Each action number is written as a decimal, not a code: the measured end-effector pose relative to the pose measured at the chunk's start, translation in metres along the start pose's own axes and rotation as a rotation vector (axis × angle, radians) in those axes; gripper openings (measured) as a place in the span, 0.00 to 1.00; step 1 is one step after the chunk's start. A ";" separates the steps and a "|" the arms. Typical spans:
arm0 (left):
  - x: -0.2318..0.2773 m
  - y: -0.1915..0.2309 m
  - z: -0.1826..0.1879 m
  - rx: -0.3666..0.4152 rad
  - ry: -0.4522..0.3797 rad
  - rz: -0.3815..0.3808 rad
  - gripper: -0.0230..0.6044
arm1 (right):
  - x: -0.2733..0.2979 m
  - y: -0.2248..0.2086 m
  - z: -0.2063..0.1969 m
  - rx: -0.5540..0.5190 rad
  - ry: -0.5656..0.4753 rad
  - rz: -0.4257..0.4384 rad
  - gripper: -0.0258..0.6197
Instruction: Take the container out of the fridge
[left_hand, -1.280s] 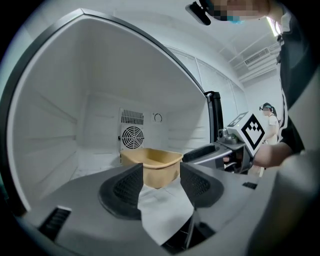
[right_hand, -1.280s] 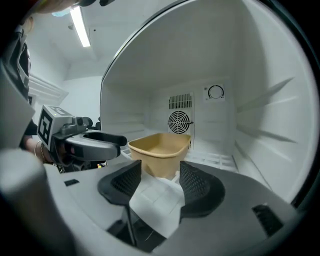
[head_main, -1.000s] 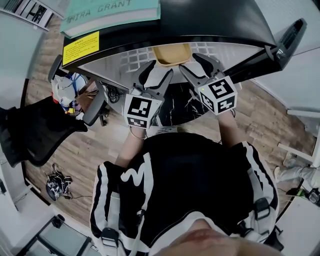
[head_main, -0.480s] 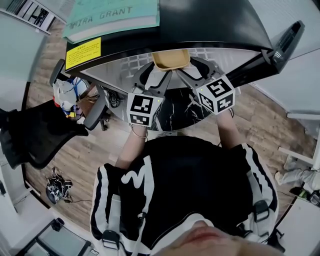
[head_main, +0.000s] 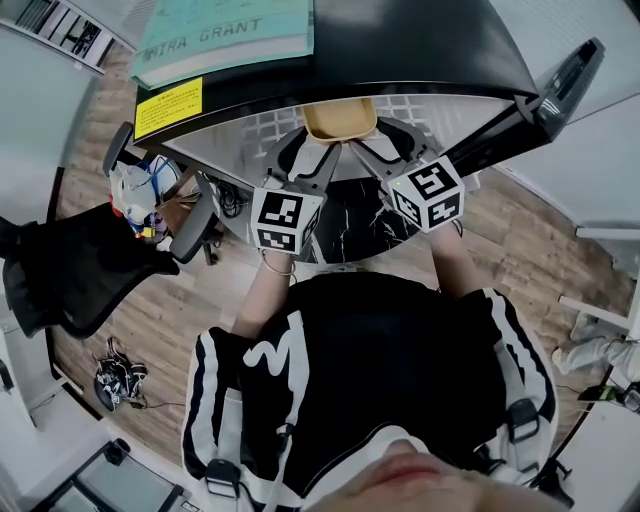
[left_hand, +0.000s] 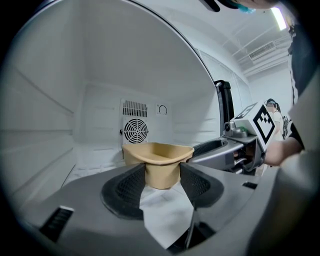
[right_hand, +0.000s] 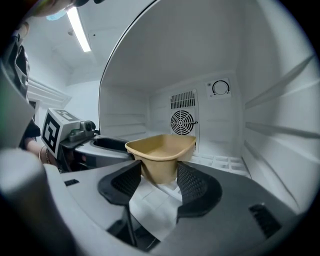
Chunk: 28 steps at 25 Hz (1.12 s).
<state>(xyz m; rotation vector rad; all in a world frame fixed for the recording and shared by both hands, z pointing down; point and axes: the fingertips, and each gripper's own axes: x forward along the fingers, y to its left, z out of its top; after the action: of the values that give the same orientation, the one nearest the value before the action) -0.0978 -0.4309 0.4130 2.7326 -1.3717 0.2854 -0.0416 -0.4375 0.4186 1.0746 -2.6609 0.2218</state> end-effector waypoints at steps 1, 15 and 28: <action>-0.001 0.000 0.001 0.000 -0.004 -0.001 0.39 | -0.001 0.000 0.001 -0.001 -0.006 0.000 0.40; -0.014 -0.012 0.009 0.003 -0.031 0.003 0.39 | -0.017 0.010 0.006 -0.008 -0.057 -0.007 0.40; -0.037 -0.030 0.018 0.005 -0.076 0.013 0.39 | -0.040 0.028 0.011 -0.015 -0.085 0.011 0.40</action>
<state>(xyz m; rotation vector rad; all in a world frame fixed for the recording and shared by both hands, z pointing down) -0.0928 -0.3863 0.3891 2.7661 -1.4095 0.1884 -0.0359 -0.3941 0.3950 1.0887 -2.7390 0.1608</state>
